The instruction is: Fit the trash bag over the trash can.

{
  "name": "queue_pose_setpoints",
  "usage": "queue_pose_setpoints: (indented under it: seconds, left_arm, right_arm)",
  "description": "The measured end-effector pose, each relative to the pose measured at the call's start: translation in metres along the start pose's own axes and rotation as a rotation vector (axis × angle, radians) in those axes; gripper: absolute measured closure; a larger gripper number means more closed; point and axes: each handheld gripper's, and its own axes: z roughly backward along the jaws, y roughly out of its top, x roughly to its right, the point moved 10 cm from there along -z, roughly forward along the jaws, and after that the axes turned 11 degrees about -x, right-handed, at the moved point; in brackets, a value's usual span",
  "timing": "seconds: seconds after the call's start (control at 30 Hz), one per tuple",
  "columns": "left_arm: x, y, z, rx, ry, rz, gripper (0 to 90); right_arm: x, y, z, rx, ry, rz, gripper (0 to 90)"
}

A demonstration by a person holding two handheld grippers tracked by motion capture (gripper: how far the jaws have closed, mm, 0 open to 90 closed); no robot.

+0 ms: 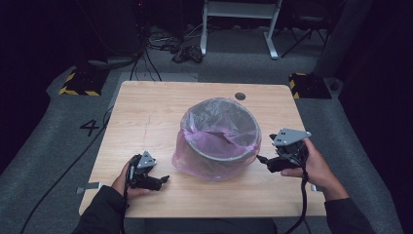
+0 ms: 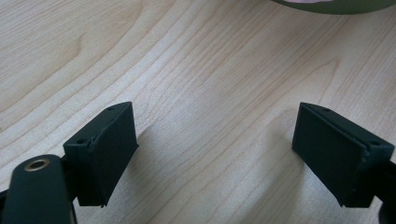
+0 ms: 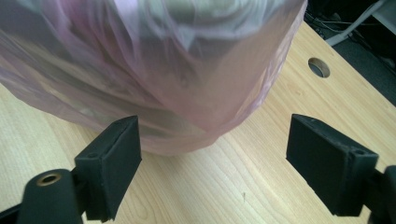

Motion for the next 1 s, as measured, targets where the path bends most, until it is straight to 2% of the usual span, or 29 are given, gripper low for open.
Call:
queue_pose_setpoints:
  seconds: [0.6, 1.0]
  left_arm:
    - [0.000, 0.000, 0.000, 0.000, 0.000, 0.000, 13.7]
    - [0.000, 0.000, 0.000, 0.000, 0.000, 0.000, 13.7]
  right_arm:
    - [-0.006, -0.039, -0.033, -0.070, 0.025, -0.047, 17.8]
    - [-0.001, -0.073, -0.055, -0.146, 0.000, -0.074, 17.7]
